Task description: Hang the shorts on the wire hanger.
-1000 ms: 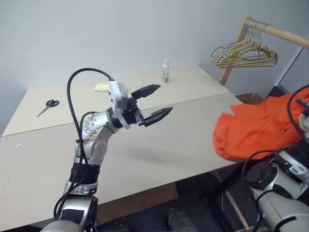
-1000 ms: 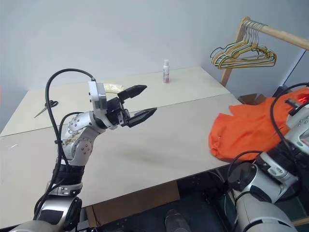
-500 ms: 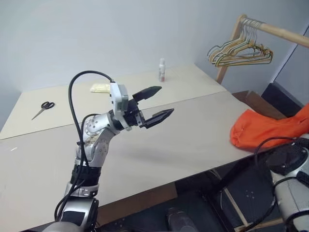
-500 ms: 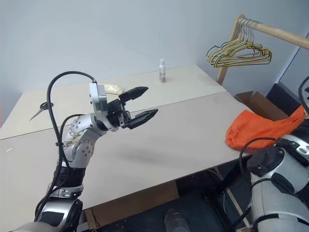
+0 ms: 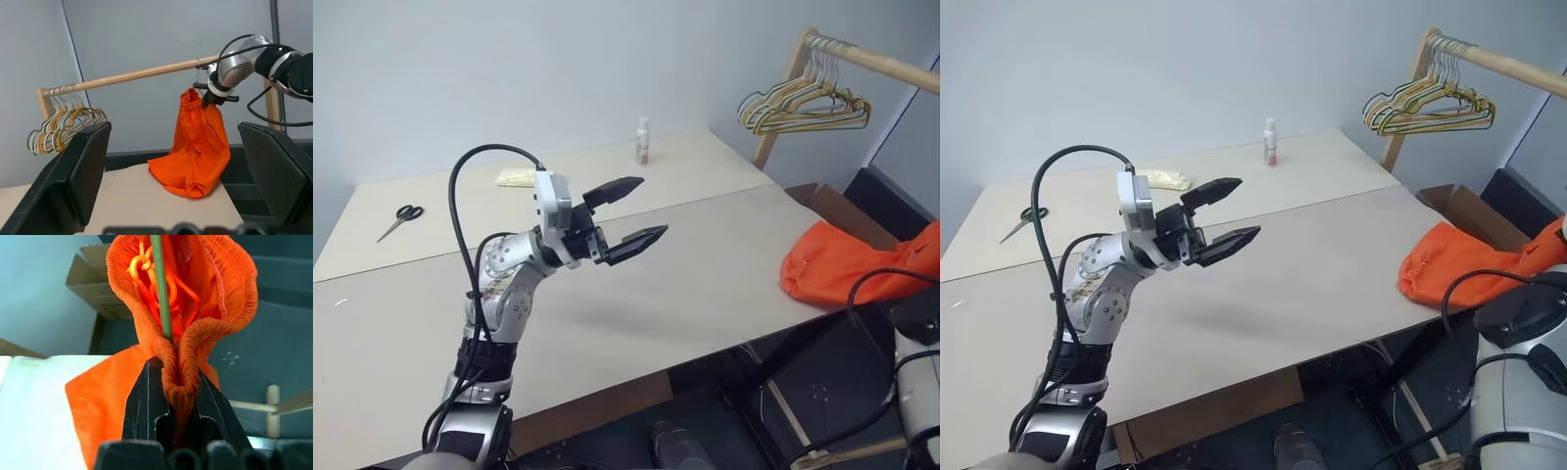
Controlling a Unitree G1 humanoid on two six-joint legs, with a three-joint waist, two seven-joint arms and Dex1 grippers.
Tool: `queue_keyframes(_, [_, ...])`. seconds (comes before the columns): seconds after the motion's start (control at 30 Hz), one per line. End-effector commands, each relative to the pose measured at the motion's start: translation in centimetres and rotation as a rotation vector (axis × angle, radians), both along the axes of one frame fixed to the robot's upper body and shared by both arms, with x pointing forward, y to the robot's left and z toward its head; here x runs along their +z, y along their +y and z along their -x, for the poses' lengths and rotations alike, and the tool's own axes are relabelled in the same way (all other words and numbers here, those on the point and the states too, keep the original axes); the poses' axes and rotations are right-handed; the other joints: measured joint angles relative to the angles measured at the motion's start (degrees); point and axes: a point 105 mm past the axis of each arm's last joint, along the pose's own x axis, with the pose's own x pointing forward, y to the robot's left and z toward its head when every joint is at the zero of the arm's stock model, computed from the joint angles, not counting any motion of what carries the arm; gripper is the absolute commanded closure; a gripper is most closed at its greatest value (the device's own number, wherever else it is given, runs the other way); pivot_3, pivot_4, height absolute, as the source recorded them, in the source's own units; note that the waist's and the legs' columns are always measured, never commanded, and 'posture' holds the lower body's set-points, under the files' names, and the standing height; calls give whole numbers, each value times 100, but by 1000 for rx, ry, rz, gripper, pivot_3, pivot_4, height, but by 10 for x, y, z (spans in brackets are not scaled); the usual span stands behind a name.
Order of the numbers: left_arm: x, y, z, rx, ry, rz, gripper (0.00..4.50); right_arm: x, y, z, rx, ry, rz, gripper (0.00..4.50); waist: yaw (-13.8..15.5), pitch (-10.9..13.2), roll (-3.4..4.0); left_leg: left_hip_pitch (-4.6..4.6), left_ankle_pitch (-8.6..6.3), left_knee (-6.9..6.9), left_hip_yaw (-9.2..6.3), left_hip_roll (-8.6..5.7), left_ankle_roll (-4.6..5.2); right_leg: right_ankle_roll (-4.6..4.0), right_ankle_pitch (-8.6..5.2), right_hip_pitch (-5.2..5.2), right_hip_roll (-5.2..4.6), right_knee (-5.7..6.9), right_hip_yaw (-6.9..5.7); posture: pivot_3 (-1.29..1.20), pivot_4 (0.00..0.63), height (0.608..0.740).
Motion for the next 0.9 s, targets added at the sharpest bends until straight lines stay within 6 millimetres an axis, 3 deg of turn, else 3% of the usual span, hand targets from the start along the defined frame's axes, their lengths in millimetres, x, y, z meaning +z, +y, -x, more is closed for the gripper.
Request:
queue_keyframes(0.03, [11, 1, 8, -17, -57, 29, 0, 13, -4, 1, -10, 8, 96, 4464, 9, 0, 0, 0, 0, 0, 0, 0, 0, 1, 1, 4, 1, -4, 1, -140, 0, 740])
queue_keyframes(0.07, [11, 1, 8, -18, -57, 33, 0, 13, -4, 1, -5, 21, 105, 4464, 15, 1, 5, -1, 0, 1, 1, -2, 0, 3, 2, 3, 0, -4, 6, -140, 0, 740])
queue_keyframes(0.1, [12, 2, 8, -19, -59, 38, 0, 13, -4, 1, -3, 26, 111, 3748, 19, 1, 6, -1, 0, 0, 4, -4, 0, 5, 3, 3, 0, -4, 11, -138, 0, 740])
queue_keyframes(0.33, [19, 3, 12, -37, -64, 98, 0, 11, -3, 1, -33, 65, 149, 1431, 30, 1, 6, 0, 0, 0, 7, -3, 0, 8, 4, 3, 0, -6, 14, -136, 0, 740])
queue_keyframes(0.47, [20, 3, 12, -33, -67, 104, 0, 21, -3, 6, -79, 146, 316, 21, 31, 0, 7, 1, 0, 1, 10, -3, 0, 9, 5, 2, 1, -4, 18, -132, 0, 740])
queue_keyframes(0.7, [18, 4, 12, -44, -44, 97, 0, 69, 6, 12, -152, 221, 654, 21, 28, -2, 18, 2, 0, 1, 23, -4, 0, 16, 9, -3, 3, -4, 34, -129, 0, 740])
queue_keyframes(0.83, [20, 7, 14, -51, -43, 109, 0, 111, 31, 5, -178, 218, 985, 21, 29, -2, 18, 3, 0, 1, 24, -4, 0, 18, 11, -4, 3, -4, 37, -114, 0, 740])
queue_keyframes(0.9, [21, 7, 13, -42, -38, 113, 0, 117, 38, 3, -179, 203, 1049, 21, 29, -2, 18, 4, 0, 1, 25, -3, 0, 18, 11, -5, 4, -4, 38, -114, 0, 740])
